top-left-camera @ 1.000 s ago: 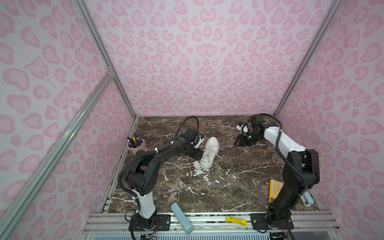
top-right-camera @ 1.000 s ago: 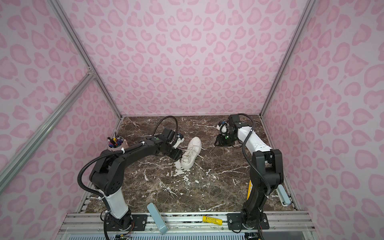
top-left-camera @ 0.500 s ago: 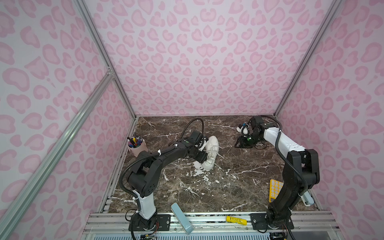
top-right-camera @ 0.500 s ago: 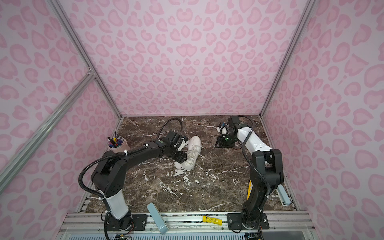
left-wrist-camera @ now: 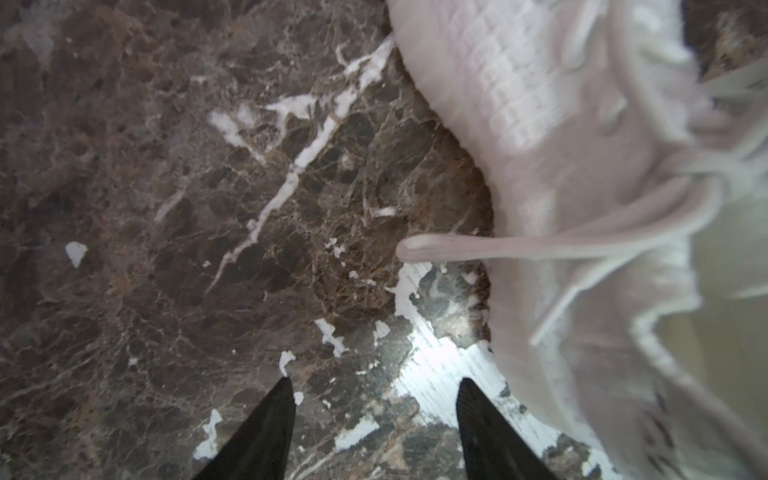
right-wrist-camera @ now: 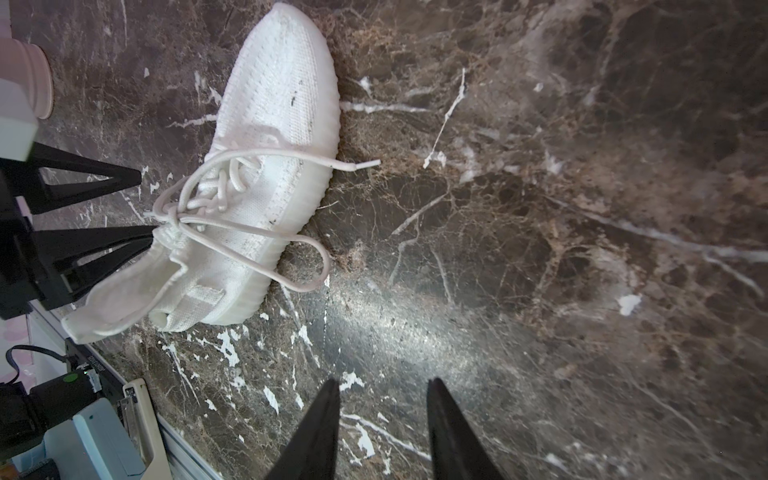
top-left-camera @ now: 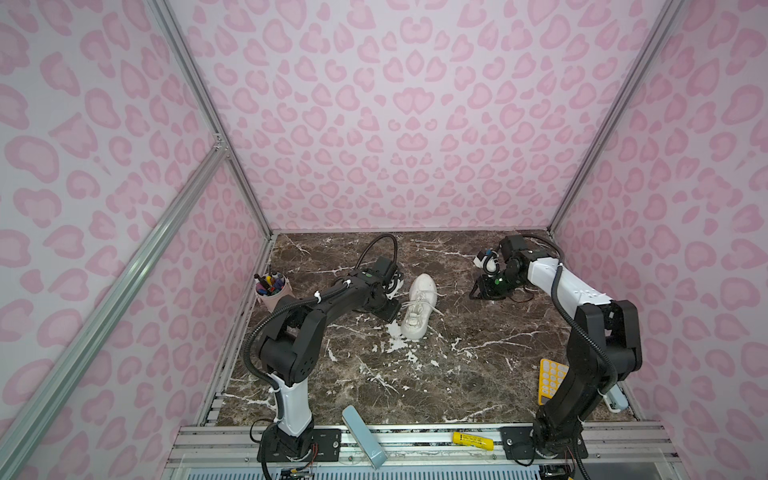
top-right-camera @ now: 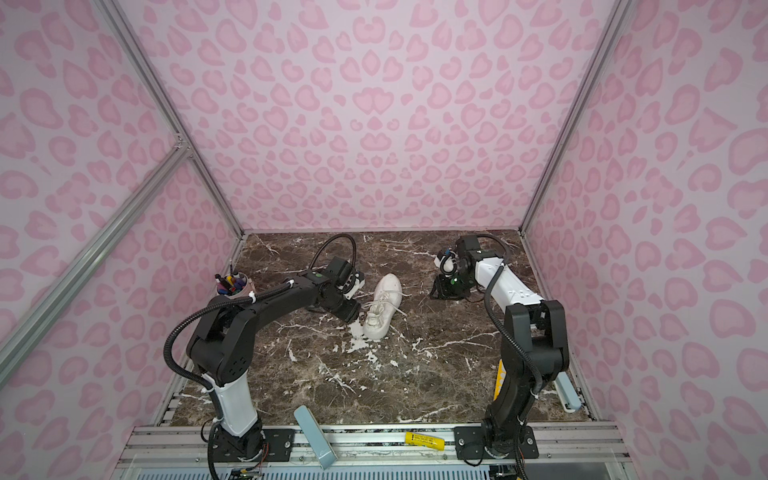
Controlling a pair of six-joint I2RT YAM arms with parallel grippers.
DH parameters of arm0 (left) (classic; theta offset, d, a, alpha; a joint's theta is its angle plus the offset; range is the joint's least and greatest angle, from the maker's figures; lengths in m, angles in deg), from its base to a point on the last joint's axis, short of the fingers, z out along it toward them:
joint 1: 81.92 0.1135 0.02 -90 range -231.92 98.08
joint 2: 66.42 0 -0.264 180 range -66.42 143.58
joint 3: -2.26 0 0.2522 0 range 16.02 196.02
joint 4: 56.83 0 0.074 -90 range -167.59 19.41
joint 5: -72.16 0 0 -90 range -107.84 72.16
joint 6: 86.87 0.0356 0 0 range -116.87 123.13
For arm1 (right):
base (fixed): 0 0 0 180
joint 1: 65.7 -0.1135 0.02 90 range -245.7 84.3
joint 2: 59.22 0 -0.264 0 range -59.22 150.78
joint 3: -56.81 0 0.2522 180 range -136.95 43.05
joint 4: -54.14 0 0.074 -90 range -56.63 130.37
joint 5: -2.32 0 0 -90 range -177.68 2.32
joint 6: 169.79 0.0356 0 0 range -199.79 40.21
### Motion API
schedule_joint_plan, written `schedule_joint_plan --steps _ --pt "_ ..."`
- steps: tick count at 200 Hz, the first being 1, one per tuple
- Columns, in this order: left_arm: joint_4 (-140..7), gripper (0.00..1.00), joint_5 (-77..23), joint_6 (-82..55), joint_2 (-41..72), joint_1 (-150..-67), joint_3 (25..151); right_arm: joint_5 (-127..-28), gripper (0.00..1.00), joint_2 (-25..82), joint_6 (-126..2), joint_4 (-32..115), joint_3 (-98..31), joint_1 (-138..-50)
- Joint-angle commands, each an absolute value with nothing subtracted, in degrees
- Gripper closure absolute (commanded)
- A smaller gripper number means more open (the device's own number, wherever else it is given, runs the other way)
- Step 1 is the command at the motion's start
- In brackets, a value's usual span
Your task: Tie the shoes
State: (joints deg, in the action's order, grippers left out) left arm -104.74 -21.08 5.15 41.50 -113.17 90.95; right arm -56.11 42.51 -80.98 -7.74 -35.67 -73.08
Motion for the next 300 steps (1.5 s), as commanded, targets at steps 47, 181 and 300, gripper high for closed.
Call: schedule_joint_plan --steps 47,181,300 --pt "-104.2 0.36 -25.6 1.8 44.9 -117.1 91.9 -56.1 0.63 42.3 -81.7 -8.7 -35.5 -72.9" --pt "-107.5 0.37 -29.7 -0.6 41.4 -115.5 92.3 -56.5 0.63 42.0 -82.3 -9.4 -35.4 -72.8" --pt "-87.5 0.46 -62.8 -6.7 36.3 -107.9 82.5 -56.0 0.64 43.4 -76.5 -6.8 -37.8 -79.5"
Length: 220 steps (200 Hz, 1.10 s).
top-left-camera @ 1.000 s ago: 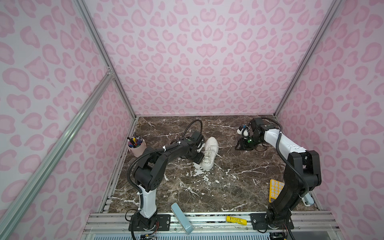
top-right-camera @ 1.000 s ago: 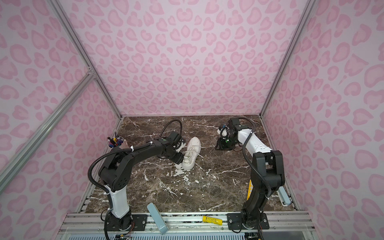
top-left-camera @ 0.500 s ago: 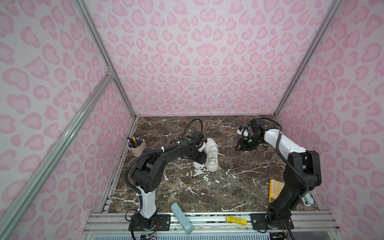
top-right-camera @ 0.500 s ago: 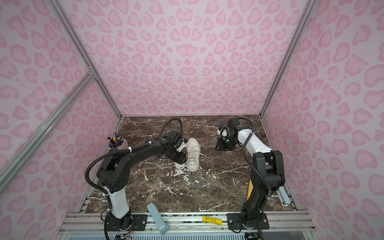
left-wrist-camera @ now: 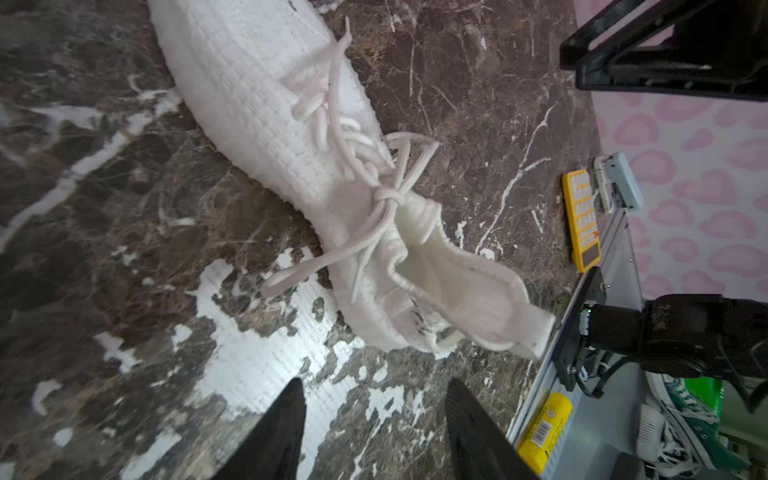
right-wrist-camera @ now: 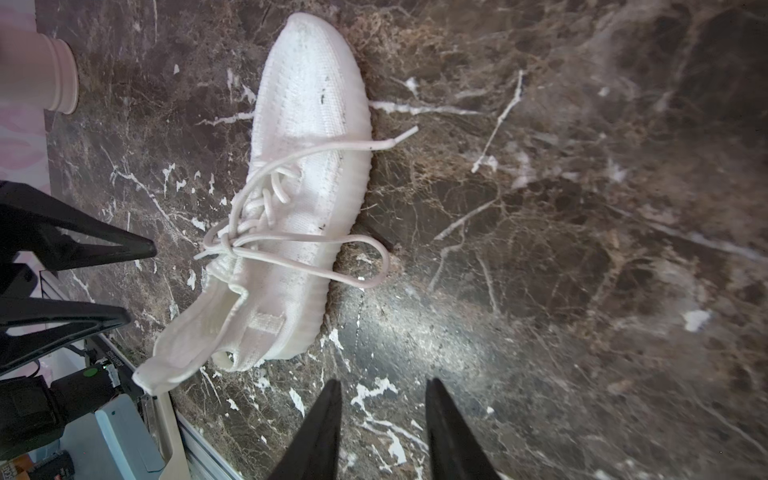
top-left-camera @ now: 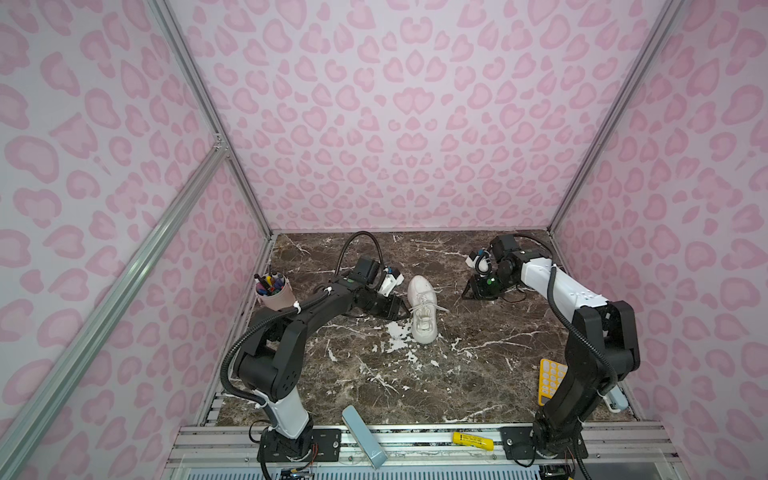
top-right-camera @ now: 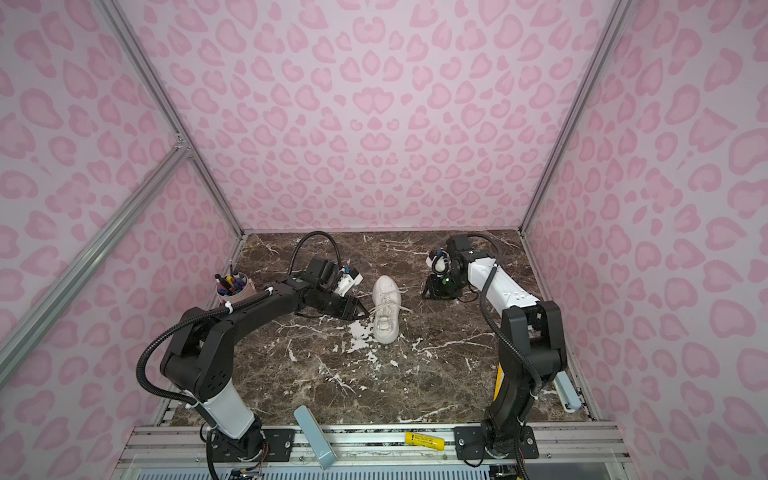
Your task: Tie the shoes
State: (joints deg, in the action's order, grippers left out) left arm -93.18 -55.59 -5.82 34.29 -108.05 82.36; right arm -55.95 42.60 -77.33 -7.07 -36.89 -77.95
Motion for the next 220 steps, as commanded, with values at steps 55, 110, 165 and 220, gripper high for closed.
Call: schedule_joint_plan --steps 55,110,165,220 --pt "-84.6 0.52 -62.8 -8.5 40.5 -108.0 84.4 -55.9 0.65 43.9 -75.9 -5.6 -38.9 -81.4" --pt "-83.8 0.62 -63.2 -8.8 43.5 -107.9 85.2 -55.8 0.65 44.5 -76.2 -6.6 -40.5 -81.7" --pt "-83.5 0.89 -63.4 -8.8 43.6 -107.9 84.3 -55.9 0.65 47.1 -75.4 -5.7 -43.7 -85.1" --pt "-84.3 0.97 -62.5 -7.9 42.1 -107.9 83.3 -59.6 0.65 51.1 -77.9 -4.4 -47.8 -91.9"
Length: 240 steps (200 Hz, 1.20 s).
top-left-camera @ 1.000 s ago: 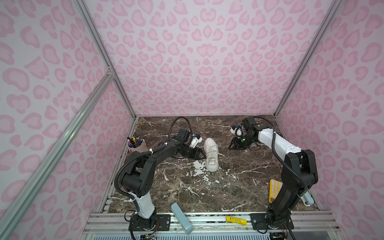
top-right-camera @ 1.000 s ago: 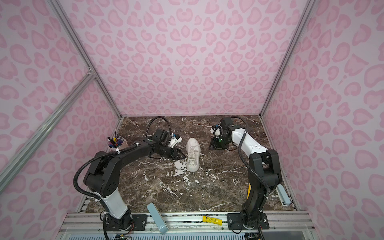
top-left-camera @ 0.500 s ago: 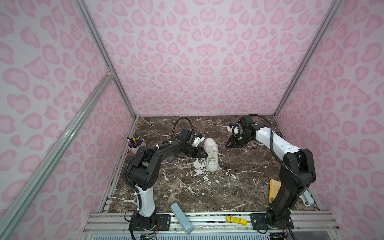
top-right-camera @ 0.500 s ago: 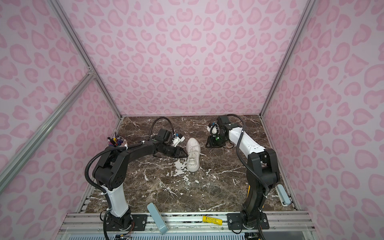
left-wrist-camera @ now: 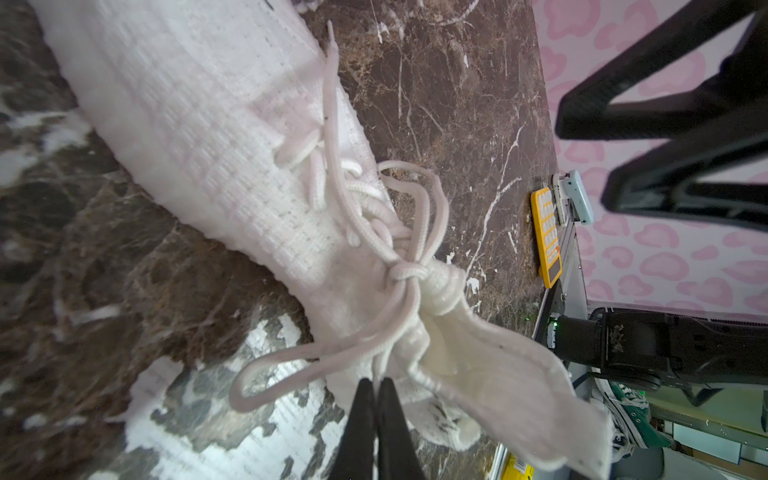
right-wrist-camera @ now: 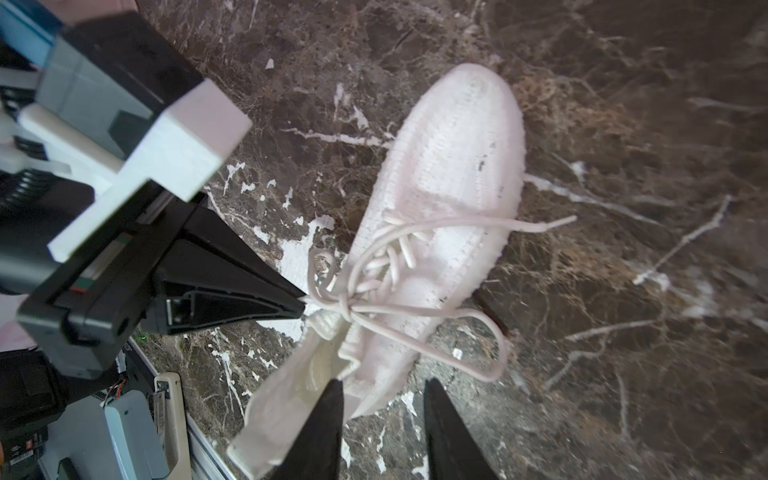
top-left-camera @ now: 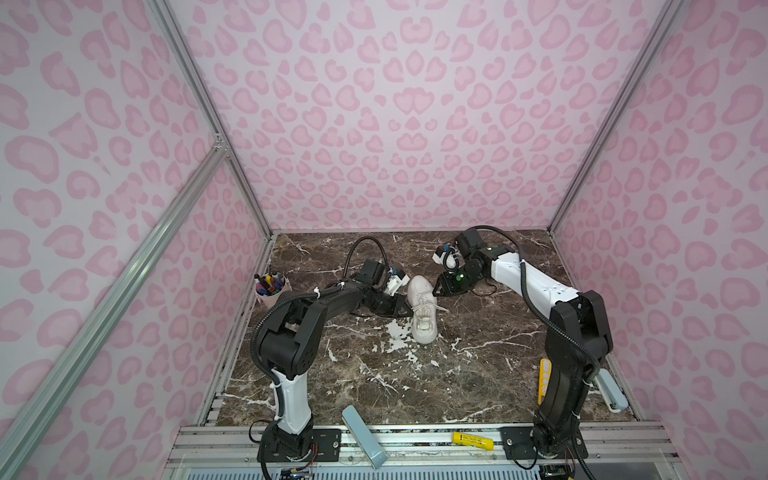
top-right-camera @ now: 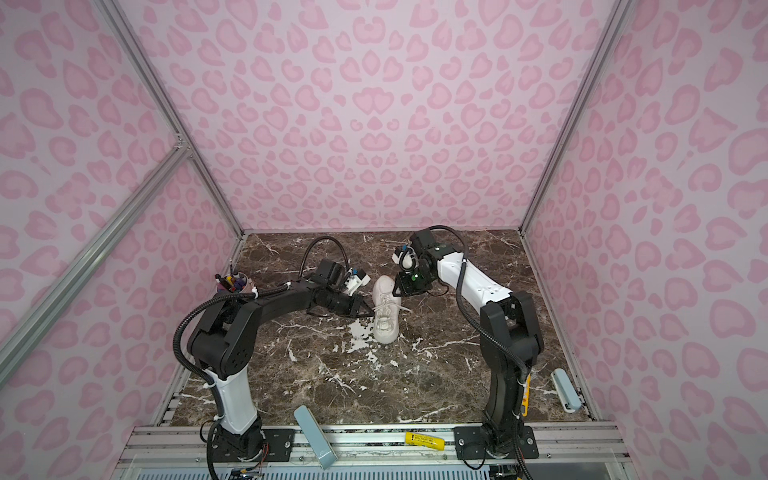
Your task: Tie the shoes
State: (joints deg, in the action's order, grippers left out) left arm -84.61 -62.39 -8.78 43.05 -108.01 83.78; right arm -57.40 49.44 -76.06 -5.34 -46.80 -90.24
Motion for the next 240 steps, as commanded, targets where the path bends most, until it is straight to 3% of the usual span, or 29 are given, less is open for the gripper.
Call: schedule_joint_plan --steps 1,81,240 --pt "-84.3 0.97 -62.4 -7.9 42.1 -107.9 83.3 -59.7 0.65 51.2 -77.9 -4.4 -47.9 -92.0" --pt "-84.6 0.97 -61.7 -8.0 40.7 -107.9 82.8 -66.1 0.65 56.3 -81.0 -5.2 -50.4 -97.1" --pt "-90.6 0.97 -58.5 -5.2 38.1 -107.5 82.2 -72.6 0.66 57.8 -80.3 -4.7 -49.2 -97.6"
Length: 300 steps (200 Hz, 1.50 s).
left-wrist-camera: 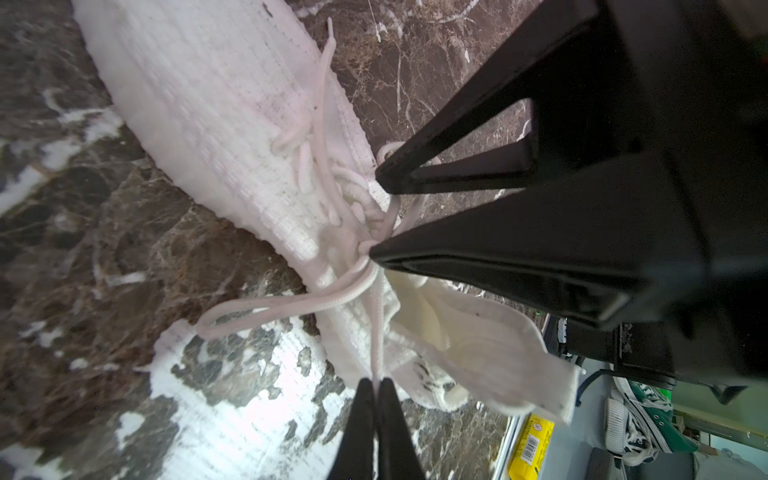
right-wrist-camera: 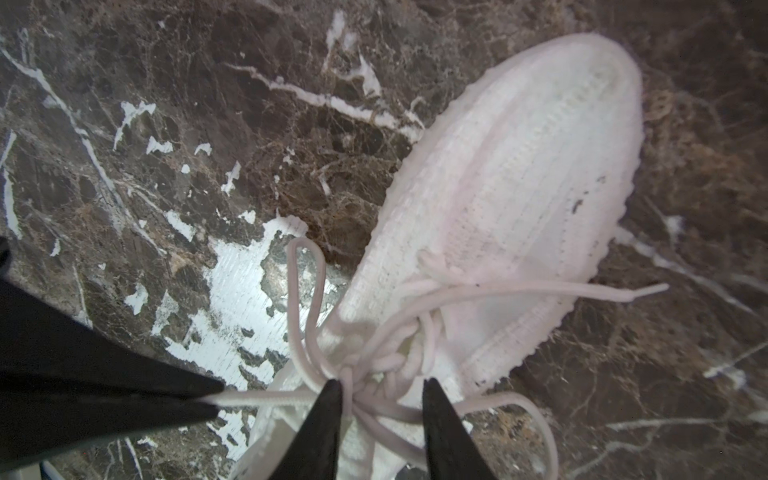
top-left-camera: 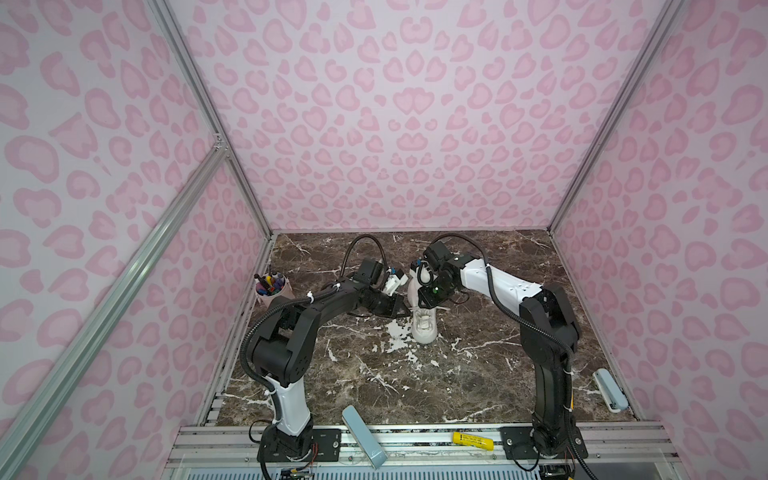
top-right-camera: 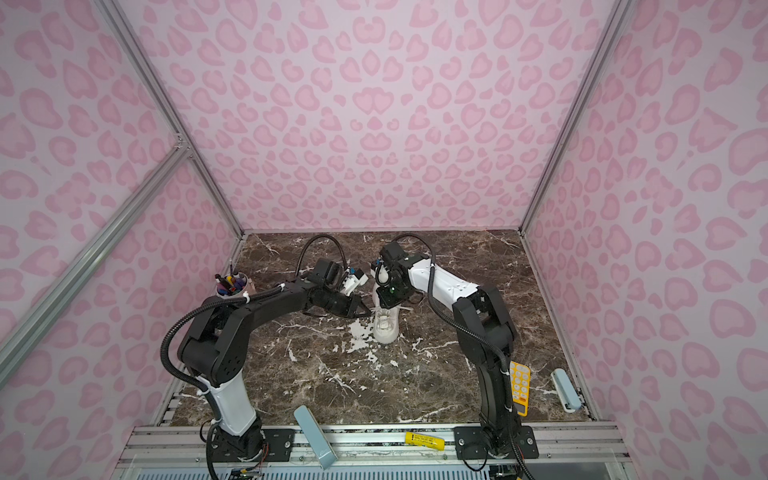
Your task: Tie the shoes
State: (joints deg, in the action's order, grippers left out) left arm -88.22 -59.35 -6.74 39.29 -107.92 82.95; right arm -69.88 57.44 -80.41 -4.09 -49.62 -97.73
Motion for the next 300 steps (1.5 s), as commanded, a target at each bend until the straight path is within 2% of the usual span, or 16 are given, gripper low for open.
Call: schedule_joint_plan --steps 1,176,200,207,214,240,265,300 --pt "-90.6 0.97 -58.5 -5.1 38.1 -107.4 82.1 -72.7 0.66 57.8 -80.3 -4.7 -49.2 -97.6" --pt "-98.4 0.97 -50.8 0.2 34.6 -103.4 78.0 -73.1 0.66 57.5 -80.9 -5.9 -49.5 -97.5" --pt "-97.0 0.96 -54.2 0.1 34.8 -103.6 78.2 -72.5 0.66 57.0 -80.6 -5.6 -49.6 -97.3" --pt "-96.6 0.93 -54.5 -0.1 34.7 -103.8 78.5 -71.2 0.65 56.5 -80.0 -5.1 -49.5 -97.1" --pt "-96.4 0.83 -54.6 -0.1 34.5 -103.9 78.6 -69.1 0.64 55.7 -79.0 -3.9 -49.2 -96.5" --pt "-95.2 0.58 -55.4 0.1 33.9 -104.1 78.5 -62.7 0.6 52.3 -74.0 1.2 -47.6 -93.5" --pt "-95.2 0.51 -54.1 1.2 32.9 -104.1 78.7 -60.7 0.58 52.2 -72.8 1.2 -48.3 -91.1" --pt "-97.1 0.48 -50.5 4.1 32.2 -103.9 80.8 -60.0 0.57 55.1 -70.3 1.7 -48.7 -88.4"
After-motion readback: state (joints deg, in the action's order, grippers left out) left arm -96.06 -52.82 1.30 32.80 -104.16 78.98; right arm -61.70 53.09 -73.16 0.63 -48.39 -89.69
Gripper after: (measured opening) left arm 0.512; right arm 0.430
